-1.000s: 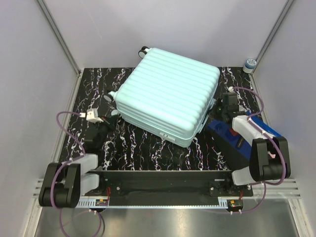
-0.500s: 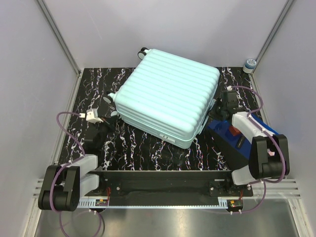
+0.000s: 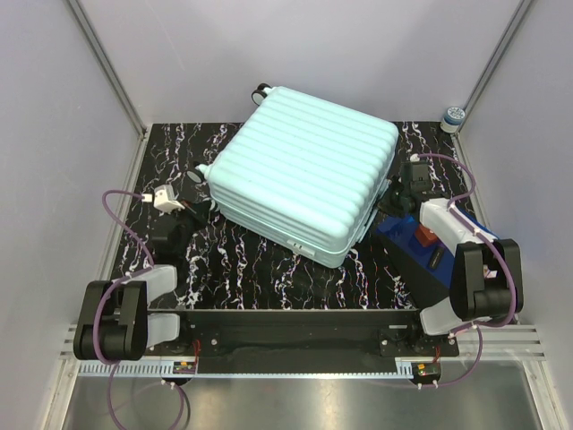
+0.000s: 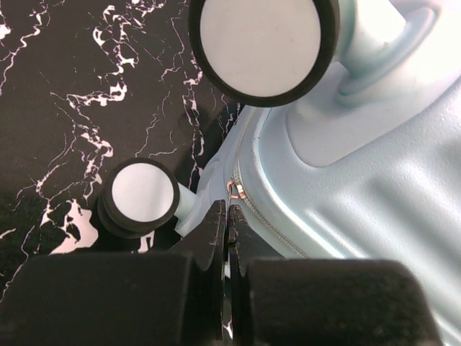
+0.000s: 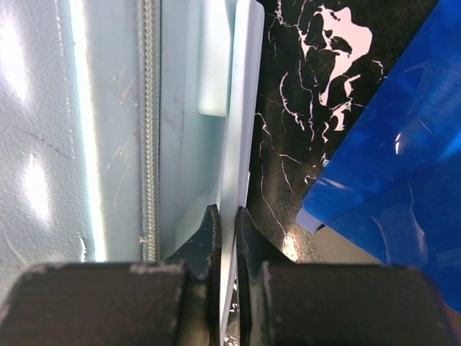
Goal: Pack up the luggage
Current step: Zip the luggage at the center of the board.
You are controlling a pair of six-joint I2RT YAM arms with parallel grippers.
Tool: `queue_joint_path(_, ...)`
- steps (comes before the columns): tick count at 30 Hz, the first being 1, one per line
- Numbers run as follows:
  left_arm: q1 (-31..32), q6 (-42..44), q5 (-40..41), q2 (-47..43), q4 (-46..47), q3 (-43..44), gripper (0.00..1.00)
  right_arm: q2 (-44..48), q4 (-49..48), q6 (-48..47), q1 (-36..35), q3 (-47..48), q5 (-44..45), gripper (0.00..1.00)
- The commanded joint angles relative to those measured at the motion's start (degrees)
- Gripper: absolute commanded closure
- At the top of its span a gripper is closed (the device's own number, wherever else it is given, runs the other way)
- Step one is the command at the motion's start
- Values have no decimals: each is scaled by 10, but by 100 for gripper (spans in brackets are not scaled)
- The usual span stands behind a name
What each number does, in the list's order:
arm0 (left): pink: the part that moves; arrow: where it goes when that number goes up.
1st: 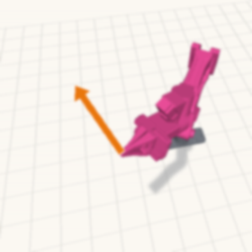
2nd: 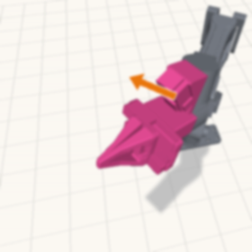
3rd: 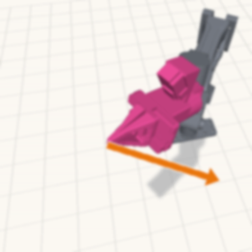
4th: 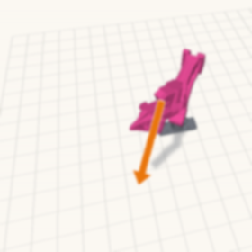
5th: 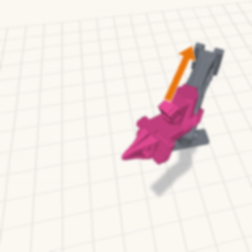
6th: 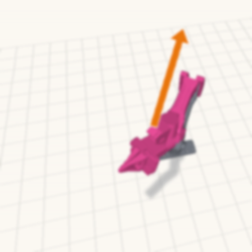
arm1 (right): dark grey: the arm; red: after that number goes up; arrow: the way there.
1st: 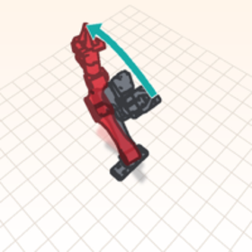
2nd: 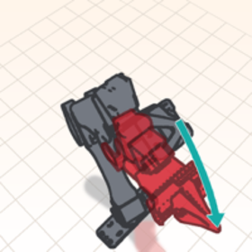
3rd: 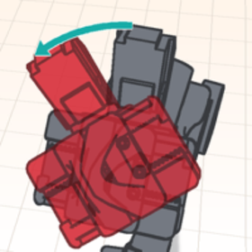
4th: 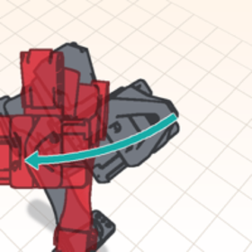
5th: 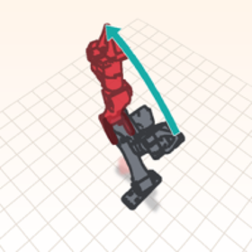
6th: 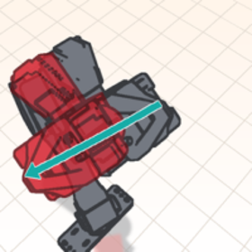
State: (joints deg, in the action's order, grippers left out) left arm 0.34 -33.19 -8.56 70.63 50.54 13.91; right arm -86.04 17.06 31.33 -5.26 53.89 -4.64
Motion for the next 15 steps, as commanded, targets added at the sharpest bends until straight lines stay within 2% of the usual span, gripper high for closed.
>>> queue_joint_path(1, -47, 10, 89, 27, 30, 41, 100, -19, -26, -24, 19, 18, 43, 100)
queue_joint_path(9, -48, 5, 28, 20, 98, -1, 100, -61, -26, -38, 32, 60, 60, 100)
queue_joint_path(15, -47, 0, 15, -14, 96, -30, 100, -133, -26, -43, 42, 149, 68, 100)
